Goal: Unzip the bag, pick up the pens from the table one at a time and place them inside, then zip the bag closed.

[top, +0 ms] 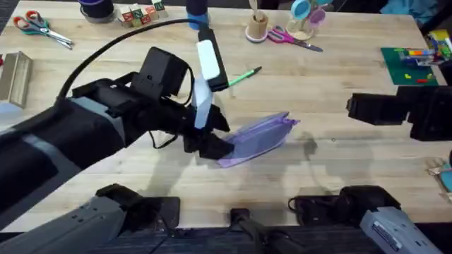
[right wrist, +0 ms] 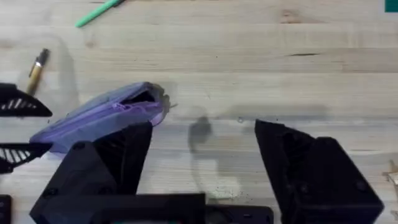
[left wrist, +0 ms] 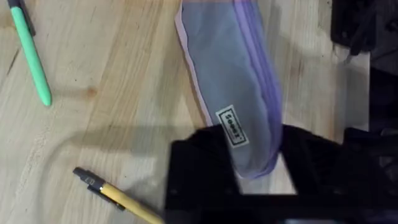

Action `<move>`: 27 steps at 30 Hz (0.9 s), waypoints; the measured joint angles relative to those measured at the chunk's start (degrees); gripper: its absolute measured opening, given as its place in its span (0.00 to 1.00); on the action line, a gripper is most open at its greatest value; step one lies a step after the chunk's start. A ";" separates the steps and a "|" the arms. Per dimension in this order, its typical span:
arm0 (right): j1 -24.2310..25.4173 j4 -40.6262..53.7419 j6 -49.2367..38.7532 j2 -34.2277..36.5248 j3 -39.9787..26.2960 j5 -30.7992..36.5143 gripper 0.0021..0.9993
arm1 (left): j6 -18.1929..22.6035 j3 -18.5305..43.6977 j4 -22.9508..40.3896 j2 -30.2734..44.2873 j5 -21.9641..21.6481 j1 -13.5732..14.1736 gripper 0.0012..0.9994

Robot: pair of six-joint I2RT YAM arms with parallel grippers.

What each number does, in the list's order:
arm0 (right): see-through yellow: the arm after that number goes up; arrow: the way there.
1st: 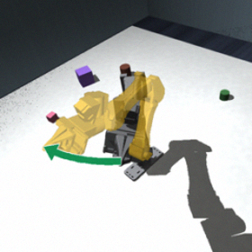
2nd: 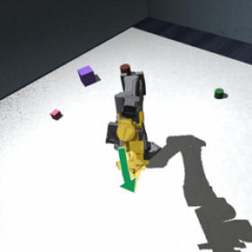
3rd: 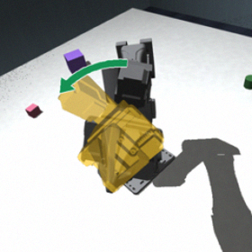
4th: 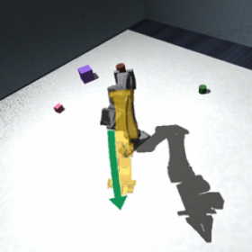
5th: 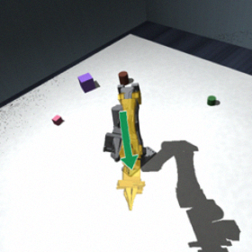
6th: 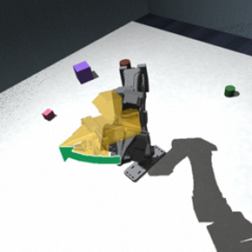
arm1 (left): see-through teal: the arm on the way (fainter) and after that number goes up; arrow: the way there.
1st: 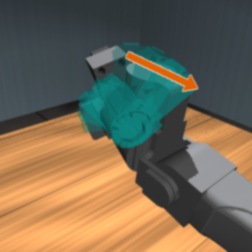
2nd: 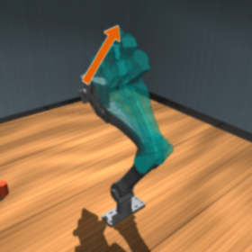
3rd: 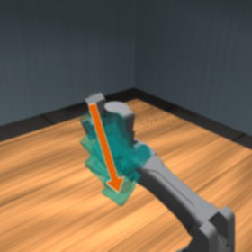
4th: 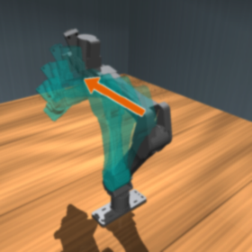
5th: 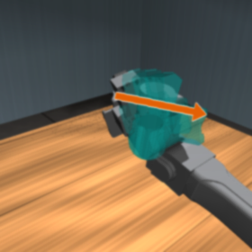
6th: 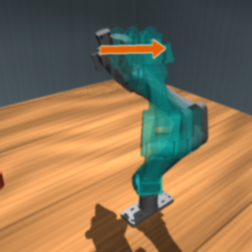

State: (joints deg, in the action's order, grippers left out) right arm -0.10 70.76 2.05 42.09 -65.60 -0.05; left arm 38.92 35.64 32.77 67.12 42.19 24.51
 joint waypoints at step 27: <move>-0.02 -0.07 -27.76 0.02 0.00 -10.10 1.00 | -0.22 0.00 -1.74 2.31 -0.95 2.58 0.04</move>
State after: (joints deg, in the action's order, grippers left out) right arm -0.12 70.70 -25.71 42.11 -65.60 -10.15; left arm 38.70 35.64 31.03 69.43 41.24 27.09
